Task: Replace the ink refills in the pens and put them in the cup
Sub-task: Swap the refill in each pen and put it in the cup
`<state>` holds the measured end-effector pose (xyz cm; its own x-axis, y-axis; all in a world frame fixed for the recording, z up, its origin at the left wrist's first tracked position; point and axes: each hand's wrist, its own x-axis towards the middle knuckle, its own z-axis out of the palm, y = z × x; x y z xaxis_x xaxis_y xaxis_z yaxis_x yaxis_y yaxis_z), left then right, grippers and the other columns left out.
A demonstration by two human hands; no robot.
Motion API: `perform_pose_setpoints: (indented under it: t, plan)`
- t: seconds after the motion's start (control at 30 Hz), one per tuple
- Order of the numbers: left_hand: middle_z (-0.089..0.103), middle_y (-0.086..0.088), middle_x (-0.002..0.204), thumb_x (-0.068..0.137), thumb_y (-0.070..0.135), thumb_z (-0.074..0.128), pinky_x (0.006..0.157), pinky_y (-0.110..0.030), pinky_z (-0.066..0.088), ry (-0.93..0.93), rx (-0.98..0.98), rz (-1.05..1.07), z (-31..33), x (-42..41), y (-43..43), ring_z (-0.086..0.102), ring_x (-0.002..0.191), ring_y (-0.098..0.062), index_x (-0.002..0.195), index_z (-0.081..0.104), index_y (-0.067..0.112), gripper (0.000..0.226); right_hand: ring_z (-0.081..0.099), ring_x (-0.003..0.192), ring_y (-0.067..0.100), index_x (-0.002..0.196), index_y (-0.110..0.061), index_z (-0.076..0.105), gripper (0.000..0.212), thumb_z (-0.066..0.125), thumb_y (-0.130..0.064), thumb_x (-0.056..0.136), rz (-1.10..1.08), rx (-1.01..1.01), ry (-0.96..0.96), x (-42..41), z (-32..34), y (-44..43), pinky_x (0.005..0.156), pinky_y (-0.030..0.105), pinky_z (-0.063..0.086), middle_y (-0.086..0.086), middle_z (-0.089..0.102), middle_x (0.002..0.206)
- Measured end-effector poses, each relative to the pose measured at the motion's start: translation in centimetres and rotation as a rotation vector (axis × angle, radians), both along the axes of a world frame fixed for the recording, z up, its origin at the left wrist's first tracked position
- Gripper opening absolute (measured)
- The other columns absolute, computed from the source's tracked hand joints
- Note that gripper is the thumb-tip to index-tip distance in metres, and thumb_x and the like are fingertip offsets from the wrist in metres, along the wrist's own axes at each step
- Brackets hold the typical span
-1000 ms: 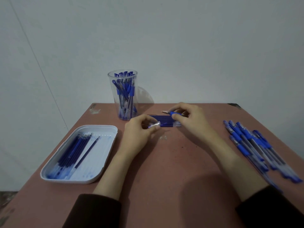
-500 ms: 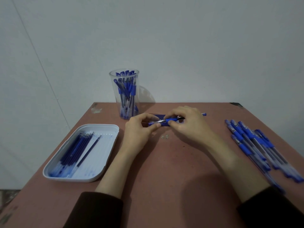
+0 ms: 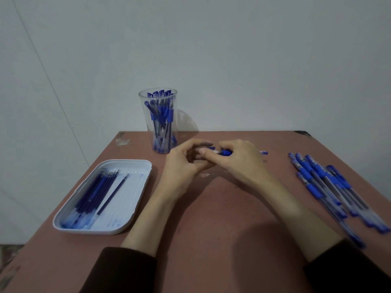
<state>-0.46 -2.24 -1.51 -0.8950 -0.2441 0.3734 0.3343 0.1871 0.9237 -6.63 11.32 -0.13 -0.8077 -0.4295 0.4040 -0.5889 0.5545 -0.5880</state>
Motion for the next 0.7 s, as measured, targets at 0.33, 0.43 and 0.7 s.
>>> perform_pose_setpoints:
  t: [0.33,0.43,0.7]
  plan:
    - [0.072,-0.003,0.095,0.072,-0.011,0.072,0.063,-0.015,0.051,-0.001,-0.045,0.091,-0.7,-0.7,-0.7,0.065,0.078,-0.006,0.1,0.067,0.019,0.042,0.056,0.073,0.011,0.082,-0.025,0.059,0.033,0.06,-0.057,0.076,-0.014,0.001,0.038,0.3,0.2,-0.1,0.071,0.028,0.036,-0.013,0.059,0.06]
    - [0.071,0.005,0.092,0.075,-0.009,0.07,0.069,-0.014,0.05,-0.003,-0.101,0.174,-0.9,-0.7,-1.0,0.064,0.077,-0.002,0.099,0.067,0.023,0.04,0.056,0.066,0.012,0.073,-0.026,0.057,0.04,0.06,-0.066,0.075,0.008,-0.097,-0.016,-0.1,-0.4,-0.3,0.059,0.03,0.04,-0.005,0.06,0.061]
    - [0.054,-0.009,0.125,0.077,0.014,0.071,0.098,-0.039,0.042,0.039,-0.307,0.712,2.6,-0.9,-3.6,0.051,0.113,-0.027,0.133,0.047,0.02,0.061,0.048,0.064,0.005,0.092,-0.031,0.055,0.004,0.054,-0.028,0.095,0.148,-0.188,0.032,-1.1,3.6,-2.7,0.066,0.03,0.041,-0.013,0.053,0.076]
